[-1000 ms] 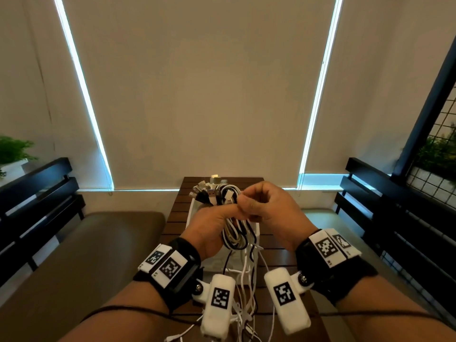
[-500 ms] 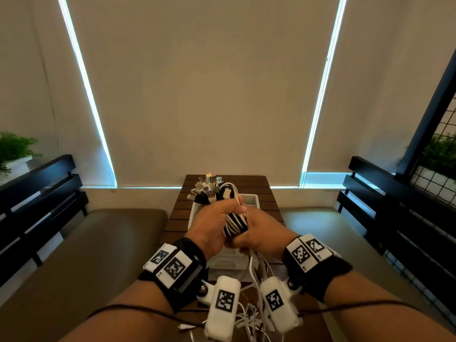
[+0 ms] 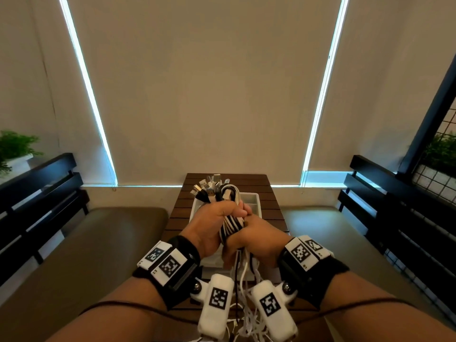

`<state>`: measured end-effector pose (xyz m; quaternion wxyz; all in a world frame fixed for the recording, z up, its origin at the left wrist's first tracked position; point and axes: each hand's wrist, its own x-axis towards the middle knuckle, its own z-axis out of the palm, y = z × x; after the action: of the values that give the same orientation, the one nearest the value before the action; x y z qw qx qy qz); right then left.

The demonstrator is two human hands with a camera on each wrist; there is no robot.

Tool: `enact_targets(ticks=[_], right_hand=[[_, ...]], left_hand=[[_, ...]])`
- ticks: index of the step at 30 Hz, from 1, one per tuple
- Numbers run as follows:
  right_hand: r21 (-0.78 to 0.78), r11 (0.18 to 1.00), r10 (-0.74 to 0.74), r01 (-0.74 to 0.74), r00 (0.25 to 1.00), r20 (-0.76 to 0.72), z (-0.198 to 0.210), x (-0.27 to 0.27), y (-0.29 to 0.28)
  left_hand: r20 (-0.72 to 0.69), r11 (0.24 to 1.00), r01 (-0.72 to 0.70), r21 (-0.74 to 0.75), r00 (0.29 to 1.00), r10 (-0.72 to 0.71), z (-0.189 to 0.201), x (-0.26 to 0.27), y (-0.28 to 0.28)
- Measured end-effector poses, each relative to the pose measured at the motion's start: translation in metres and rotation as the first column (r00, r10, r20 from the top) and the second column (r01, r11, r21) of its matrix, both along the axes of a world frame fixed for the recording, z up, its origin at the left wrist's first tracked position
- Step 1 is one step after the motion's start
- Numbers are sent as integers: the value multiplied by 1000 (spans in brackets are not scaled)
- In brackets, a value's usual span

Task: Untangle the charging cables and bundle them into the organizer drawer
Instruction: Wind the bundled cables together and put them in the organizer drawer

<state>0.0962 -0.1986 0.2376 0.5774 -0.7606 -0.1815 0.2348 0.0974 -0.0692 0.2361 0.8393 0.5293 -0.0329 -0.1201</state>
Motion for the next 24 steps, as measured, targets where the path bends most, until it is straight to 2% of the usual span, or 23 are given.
enact_targets(ticks=[3, 7, 9, 13, 18, 21, 24], right_hand=[[99, 991, -80, 89, 992, -94, -3, -2, 2], [94, 991, -88, 94, 994, -59, -6, -5, 3], [73, 996, -38, 42, 998, -50, -4, -4, 1], [115, 981, 172, -156, 973, -154, 5, 1, -5], [17, 994, 113, -112, 988, -103, 1, 1, -5], [31, 997, 68, -65, 991, -112, -4, 2, -5], [14, 1000, 2, -1, 998, -64, -8, 2, -5]], left_hand=[[-4, 999, 29, -17, 1000, -29, 0, -2, -1], [12, 997, -27, -75, 1000, 28, -1, -7, -5], [3, 996, -74, -47, 997, 74, 0, -8, -8], [13, 984, -129, 123, 992, 128, 0, -9, -11], [-13, 987, -56, 153, 998, 58, -5, -7, -6], [-33, 990, 8, 140, 999, -3, -5, -3, -4], [19, 995, 104, -4, 994, -104, -6, 1, -2]])
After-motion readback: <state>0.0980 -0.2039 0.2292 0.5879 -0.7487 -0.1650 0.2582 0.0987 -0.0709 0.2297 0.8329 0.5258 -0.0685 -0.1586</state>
